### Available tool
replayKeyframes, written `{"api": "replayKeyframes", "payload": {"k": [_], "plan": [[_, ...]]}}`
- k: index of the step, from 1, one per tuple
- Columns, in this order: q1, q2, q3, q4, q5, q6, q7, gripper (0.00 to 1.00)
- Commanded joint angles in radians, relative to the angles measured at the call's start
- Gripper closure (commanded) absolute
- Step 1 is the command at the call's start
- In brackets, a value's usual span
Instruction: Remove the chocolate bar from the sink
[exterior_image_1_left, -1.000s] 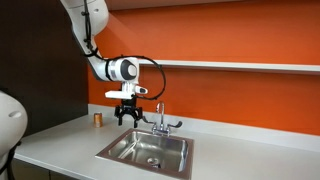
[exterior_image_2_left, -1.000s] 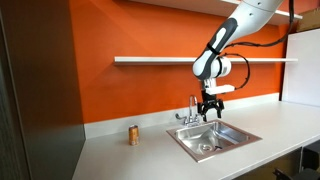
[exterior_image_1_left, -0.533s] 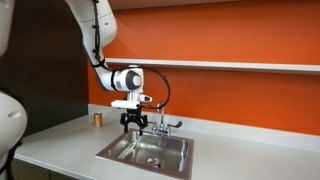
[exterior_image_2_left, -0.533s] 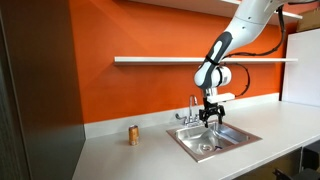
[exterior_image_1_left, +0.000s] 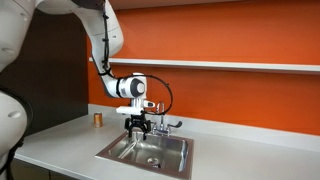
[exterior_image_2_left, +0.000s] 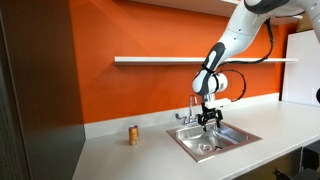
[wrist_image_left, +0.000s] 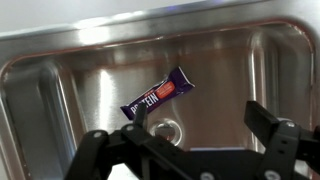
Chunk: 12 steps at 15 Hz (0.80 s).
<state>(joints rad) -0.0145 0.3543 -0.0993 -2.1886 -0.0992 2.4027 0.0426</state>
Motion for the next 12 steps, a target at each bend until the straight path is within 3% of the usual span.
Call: {"api": "replayKeyframes", "payload": {"k": [1, 12], "plan": [[-0.014, 0.082, -0.005, 0.074, -0.015, 0.010, 0.004, 0.00], [-0.056, 0.303, 0.001, 0.216, 0.031, 0.078, -0.017, 0.00]]}}
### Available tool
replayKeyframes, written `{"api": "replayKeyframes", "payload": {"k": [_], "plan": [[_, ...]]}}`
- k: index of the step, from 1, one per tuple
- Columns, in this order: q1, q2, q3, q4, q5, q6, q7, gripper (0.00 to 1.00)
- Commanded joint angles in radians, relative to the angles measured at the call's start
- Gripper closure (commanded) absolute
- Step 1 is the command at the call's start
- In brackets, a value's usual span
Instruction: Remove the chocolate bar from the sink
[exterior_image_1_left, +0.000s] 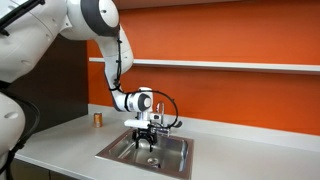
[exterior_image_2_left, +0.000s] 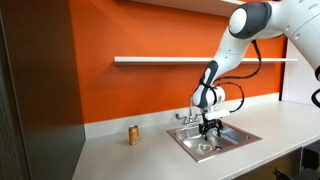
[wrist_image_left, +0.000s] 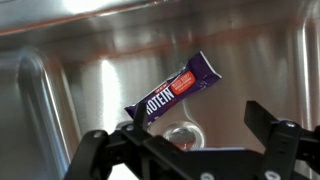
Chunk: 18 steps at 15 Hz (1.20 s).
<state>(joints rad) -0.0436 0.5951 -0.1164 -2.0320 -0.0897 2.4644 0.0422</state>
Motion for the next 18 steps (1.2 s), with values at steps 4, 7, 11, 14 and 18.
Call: {"api": "replayKeyframes", "payload": {"k": [4, 7, 11, 14, 18], "plan": [[-0.036, 0.131, 0.021, 0.099, 0.045, 0.038, -0.017, 0.00], [-0.041, 0.171, 0.018, 0.119, 0.051, 0.048, -0.015, 0.00], [-0.056, 0.172, 0.010, 0.098, 0.051, 0.054, -0.023, 0.00], [-0.042, 0.174, -0.001, 0.095, 0.038, 0.044, -0.003, 0.00], [-0.044, 0.174, -0.001, 0.095, 0.039, 0.044, -0.003, 0.00]]}}
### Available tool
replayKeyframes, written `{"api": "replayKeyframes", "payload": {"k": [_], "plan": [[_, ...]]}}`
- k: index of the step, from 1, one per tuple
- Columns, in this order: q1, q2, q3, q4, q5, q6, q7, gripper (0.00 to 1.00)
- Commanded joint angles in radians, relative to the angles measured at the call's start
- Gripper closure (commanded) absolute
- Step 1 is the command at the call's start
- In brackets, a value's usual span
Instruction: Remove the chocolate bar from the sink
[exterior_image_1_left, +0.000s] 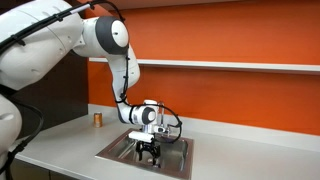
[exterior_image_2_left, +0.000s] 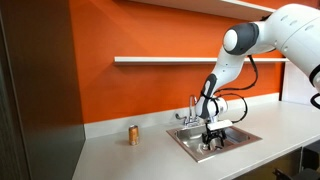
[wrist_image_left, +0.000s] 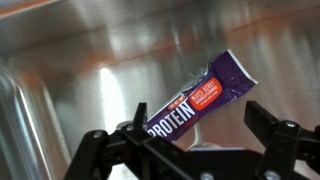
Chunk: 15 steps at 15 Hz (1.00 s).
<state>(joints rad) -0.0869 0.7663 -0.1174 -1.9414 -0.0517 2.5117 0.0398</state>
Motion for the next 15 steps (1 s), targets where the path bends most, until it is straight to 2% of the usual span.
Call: {"api": "replayKeyframes", "payload": {"k": [1, 15], "plan": [[0.000, 0.002, 0.000, 0.005, 0.001, -0.003, -0.001, 0.00], [-0.005, -0.011, 0.007, -0.034, 0.020, 0.023, 0.011, 0.00]]}}
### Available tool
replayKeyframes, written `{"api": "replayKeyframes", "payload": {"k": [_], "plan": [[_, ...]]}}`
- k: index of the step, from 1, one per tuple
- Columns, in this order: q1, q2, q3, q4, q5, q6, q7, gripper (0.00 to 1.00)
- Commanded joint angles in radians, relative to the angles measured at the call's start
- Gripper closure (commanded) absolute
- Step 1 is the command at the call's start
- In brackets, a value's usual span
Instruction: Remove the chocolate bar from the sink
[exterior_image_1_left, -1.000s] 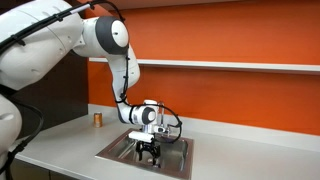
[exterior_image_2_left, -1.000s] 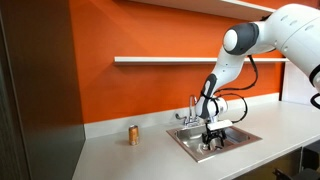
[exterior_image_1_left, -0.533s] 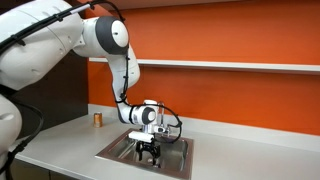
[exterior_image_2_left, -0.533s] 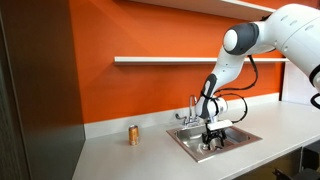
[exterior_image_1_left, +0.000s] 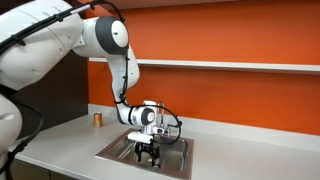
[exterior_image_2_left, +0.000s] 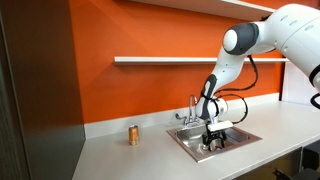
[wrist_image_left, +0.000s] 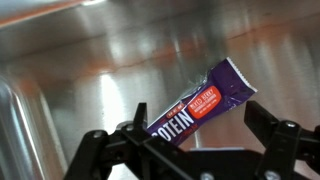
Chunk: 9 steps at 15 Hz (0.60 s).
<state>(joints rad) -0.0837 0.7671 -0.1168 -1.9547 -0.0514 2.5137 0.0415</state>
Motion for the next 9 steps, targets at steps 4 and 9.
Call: {"api": "replayKeyframes", "payload": {"k": [4, 9], "plan": [[-0.011, -0.011, 0.005, -0.026, 0.064, 0.020, 0.041, 0.00], [0.003, -0.006, -0.017, -0.015, 0.114, 0.005, 0.139, 0.00]]}}
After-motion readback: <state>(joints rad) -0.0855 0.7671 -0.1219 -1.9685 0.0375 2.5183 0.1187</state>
